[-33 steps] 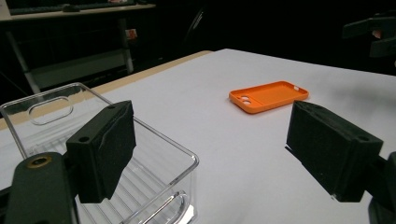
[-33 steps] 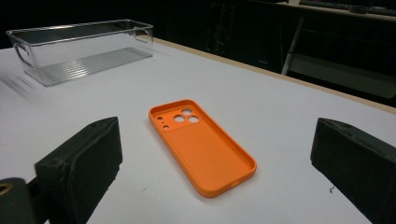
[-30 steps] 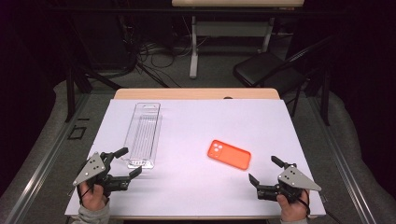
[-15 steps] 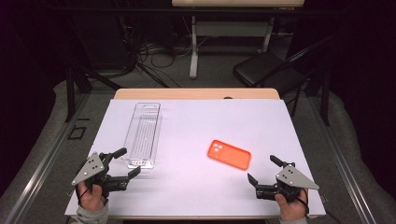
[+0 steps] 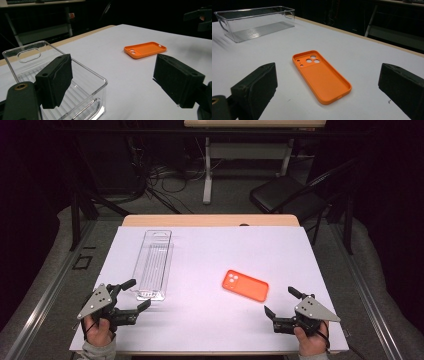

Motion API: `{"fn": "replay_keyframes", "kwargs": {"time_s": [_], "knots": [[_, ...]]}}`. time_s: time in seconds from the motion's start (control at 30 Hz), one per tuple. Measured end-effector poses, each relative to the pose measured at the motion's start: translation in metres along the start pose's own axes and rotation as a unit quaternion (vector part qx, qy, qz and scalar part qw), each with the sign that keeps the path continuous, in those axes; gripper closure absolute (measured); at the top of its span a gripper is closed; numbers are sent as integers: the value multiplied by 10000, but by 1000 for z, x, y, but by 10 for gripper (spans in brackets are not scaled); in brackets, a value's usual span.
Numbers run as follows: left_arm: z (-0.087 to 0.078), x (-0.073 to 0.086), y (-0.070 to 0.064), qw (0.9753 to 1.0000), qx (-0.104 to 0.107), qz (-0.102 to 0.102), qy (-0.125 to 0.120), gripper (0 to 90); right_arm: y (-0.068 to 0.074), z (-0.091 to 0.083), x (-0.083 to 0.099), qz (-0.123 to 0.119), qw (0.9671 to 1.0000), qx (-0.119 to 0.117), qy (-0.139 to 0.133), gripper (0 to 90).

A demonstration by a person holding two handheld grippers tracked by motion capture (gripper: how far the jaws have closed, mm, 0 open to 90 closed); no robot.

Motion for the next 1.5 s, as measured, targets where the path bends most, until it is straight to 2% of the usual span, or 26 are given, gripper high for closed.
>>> {"fn": "replay_keyframes", "kwargs": {"time_s": [0.43,1.27,1.43,1.5], "knots": [[0,0,1,10000,-32,-13,-24,158,-2,0,1,67,10000,39,31,19],[0,0,1,10000,-20,9,10,158,-2,0,1,21,10000,38,15,20],[1,0,1,10000,-31,1,24,158,-3,0,-2,14,10000,68,71,20],[1,-1,1,10000,-31,-3,22,158,-3,1,-6,-35,9998,89,188,20]]}}
Point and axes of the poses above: each handheld gripper's, and its own axes: z roughly forward along the jaws, x roughly out of its underside, y roughly to its left, the point moved 4 cm from there along z, roughly forward along the jaws, and after that the axes turned 10 degrees about x, right-handed, at the moved point
